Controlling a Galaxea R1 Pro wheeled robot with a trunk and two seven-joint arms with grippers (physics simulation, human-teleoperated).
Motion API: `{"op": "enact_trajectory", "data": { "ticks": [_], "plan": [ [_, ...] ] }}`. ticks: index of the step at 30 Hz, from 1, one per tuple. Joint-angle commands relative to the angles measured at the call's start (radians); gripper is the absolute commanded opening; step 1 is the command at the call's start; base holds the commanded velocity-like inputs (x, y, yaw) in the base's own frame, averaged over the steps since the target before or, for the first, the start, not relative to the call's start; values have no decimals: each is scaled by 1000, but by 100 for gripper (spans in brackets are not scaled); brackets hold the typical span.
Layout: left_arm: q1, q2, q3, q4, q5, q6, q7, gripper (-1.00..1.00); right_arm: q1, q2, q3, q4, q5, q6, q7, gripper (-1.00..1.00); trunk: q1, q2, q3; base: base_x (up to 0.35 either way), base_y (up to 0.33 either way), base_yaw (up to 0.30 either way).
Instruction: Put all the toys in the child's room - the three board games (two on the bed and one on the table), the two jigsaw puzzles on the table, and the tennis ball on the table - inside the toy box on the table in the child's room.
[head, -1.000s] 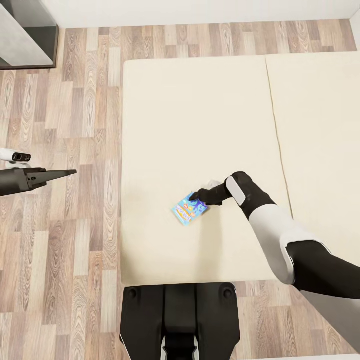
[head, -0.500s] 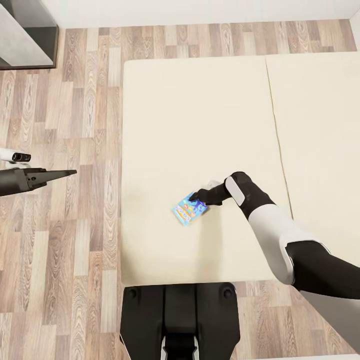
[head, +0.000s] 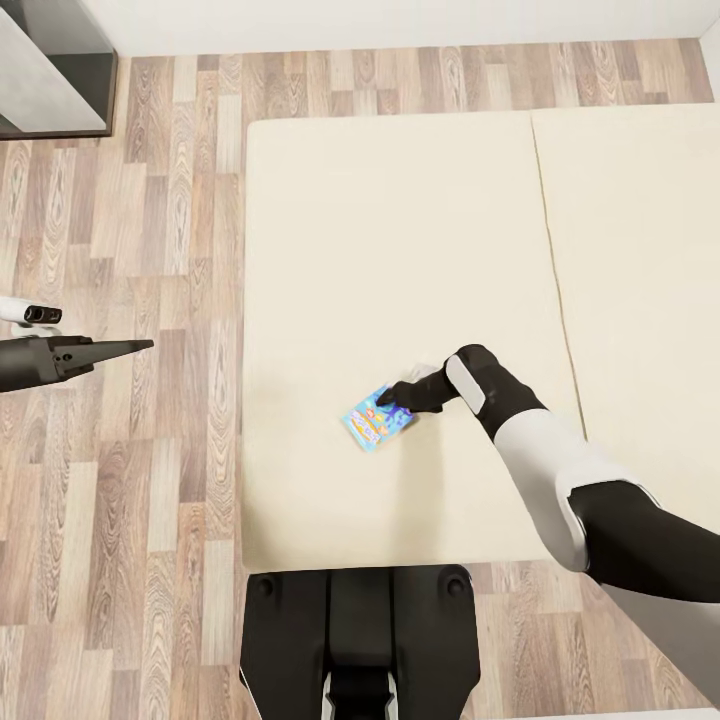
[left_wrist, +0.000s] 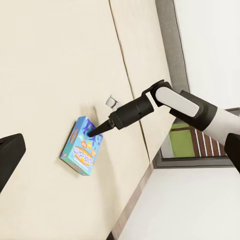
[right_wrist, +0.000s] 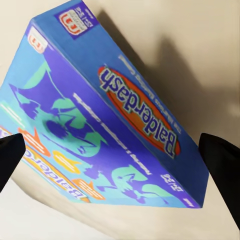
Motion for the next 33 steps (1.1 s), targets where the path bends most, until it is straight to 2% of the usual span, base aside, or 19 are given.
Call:
{"op": "enact_trajectory", "data": {
  "ticks": [1,20,33],
  "plan": [
    [-1,0,-1,0,-1,11,-4,100,0,0,2,0,-27,-18,8,100,1,-1,-1,0,0,0],
    [-1,0,-1,0,-1,11,-4,100,0,0,3,2,-29,-18,8,100,1,-1,-1,-5,1,0],
    [-1,0,-1,0,-1,11,-4,100,0,0,3,2,-29,-18,9,100,1,-1,-1,-28,70,0]
  ]
}}
